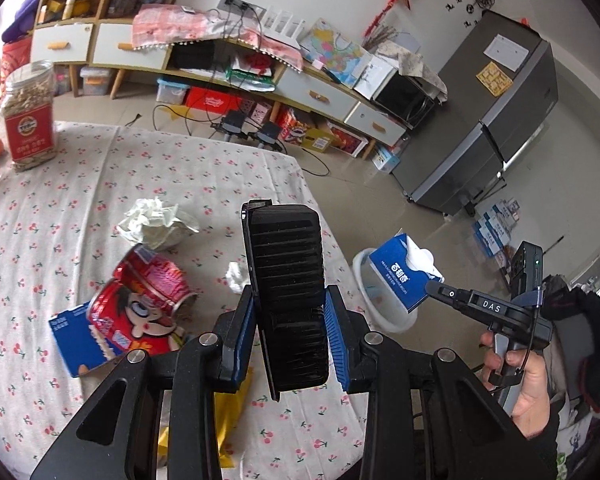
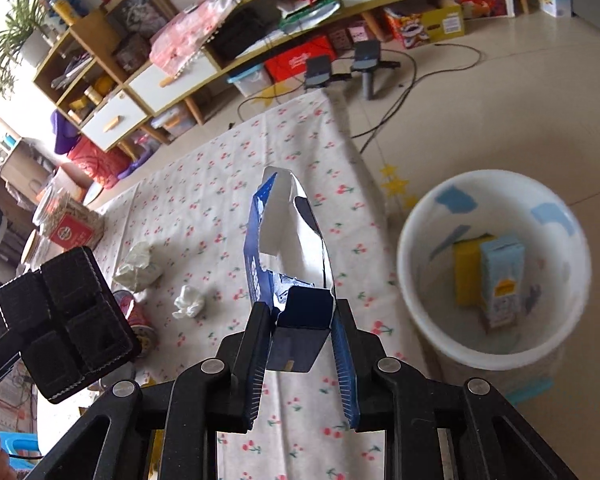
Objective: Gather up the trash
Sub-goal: 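Drop the black tray into the wastebasket with the left tool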
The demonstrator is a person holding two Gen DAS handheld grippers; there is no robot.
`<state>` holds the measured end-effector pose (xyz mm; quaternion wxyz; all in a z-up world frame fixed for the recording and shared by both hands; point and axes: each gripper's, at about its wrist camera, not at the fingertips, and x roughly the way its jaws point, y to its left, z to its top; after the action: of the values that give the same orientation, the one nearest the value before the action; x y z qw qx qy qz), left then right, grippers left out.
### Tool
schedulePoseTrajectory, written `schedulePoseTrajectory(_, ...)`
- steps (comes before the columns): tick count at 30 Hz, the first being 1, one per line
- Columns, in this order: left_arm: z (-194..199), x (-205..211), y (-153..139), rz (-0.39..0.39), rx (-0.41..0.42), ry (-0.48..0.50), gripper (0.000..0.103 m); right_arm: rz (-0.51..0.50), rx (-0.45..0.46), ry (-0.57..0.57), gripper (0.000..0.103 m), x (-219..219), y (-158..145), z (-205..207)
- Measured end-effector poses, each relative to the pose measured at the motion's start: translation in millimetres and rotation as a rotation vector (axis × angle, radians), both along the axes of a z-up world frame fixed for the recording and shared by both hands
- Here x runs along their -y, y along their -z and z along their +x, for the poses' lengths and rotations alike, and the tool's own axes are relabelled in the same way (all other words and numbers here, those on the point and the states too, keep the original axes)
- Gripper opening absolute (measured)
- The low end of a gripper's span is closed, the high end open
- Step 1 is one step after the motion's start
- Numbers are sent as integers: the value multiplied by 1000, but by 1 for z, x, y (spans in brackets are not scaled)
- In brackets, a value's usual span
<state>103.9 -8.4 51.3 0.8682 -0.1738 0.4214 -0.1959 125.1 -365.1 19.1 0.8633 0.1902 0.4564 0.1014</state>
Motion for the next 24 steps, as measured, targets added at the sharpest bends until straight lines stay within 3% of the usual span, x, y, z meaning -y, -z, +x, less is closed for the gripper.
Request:
schedulePoseTrajectory(13,31,139,22,-15,-50,182,35,-17,-21,183,28,109,5,-40)
schedulePoseTrajectory(24,68,222,41,35,-44,210,35,-1,-62,261,28,154,15,-54)
